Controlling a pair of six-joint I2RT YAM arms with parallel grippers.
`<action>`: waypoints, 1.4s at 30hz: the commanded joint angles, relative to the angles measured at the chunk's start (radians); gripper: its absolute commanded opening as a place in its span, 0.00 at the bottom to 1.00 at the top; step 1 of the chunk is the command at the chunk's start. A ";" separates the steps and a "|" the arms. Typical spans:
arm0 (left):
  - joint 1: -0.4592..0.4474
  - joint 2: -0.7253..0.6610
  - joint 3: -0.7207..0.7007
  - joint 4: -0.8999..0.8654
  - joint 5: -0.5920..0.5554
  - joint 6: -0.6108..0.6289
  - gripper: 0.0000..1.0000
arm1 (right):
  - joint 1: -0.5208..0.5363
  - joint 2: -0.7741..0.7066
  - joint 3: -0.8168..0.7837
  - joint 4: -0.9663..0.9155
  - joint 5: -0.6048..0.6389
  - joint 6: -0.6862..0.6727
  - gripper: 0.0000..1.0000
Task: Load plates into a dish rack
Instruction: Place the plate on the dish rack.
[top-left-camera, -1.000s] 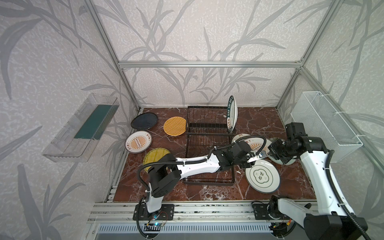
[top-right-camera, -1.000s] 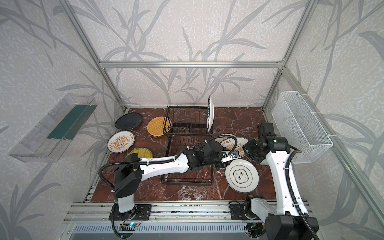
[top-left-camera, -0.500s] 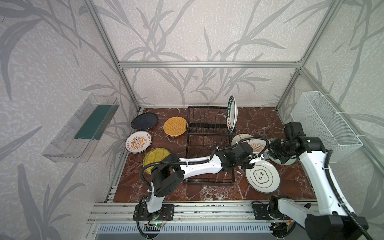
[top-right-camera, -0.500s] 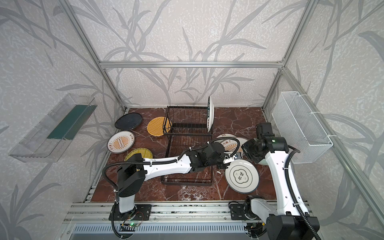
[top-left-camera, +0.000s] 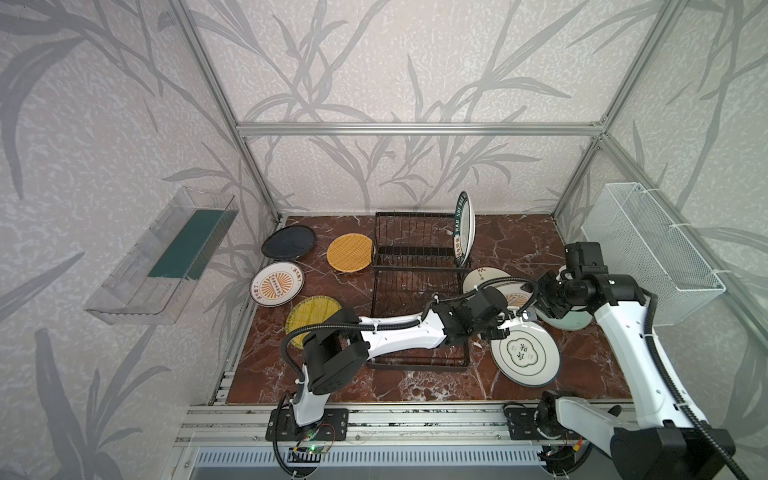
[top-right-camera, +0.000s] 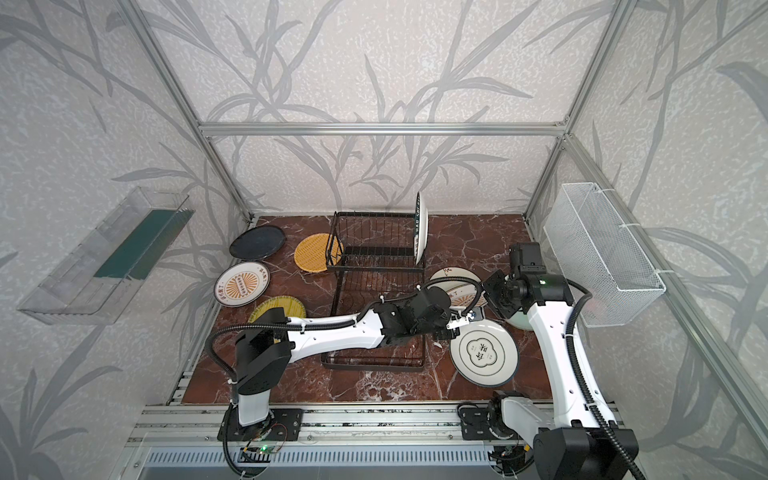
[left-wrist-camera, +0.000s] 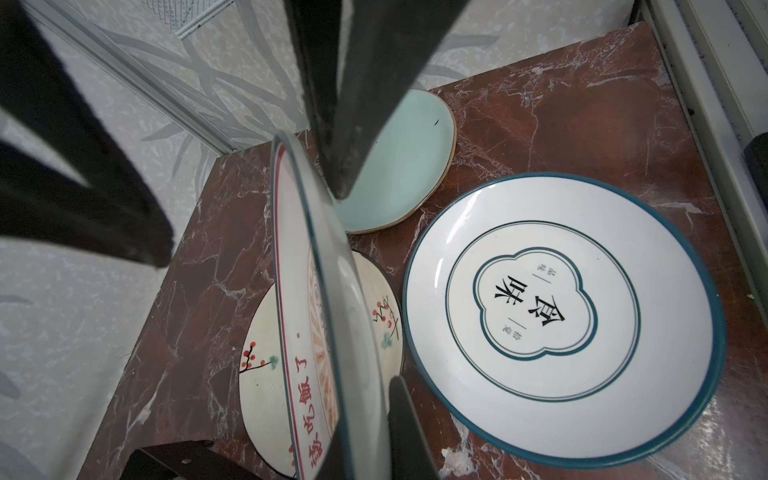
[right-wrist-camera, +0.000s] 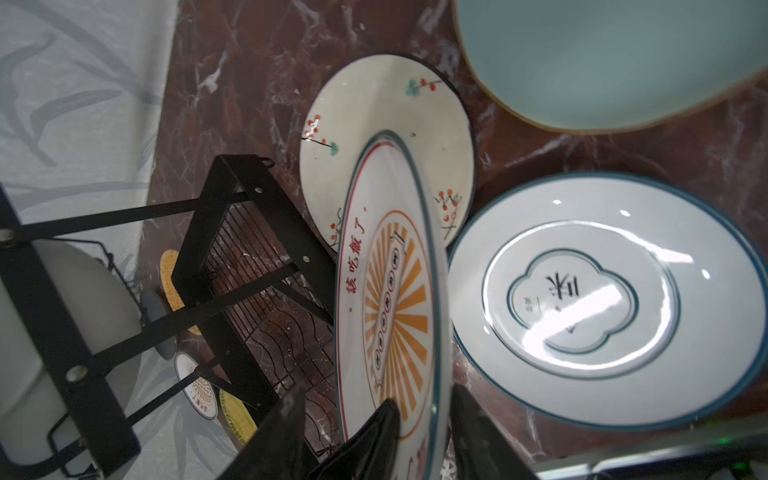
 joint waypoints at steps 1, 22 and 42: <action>-0.001 -0.083 0.016 0.021 0.015 -0.020 0.00 | -0.048 -0.052 -0.102 0.332 -0.083 -0.081 0.74; -0.012 -0.543 0.177 -0.618 0.073 -0.549 0.00 | -0.099 -0.092 -0.099 0.768 -0.183 -0.162 0.99; 0.239 -0.536 0.587 -0.646 -0.122 -0.979 0.00 | 0.004 -0.202 -0.050 0.865 -0.254 -0.058 0.99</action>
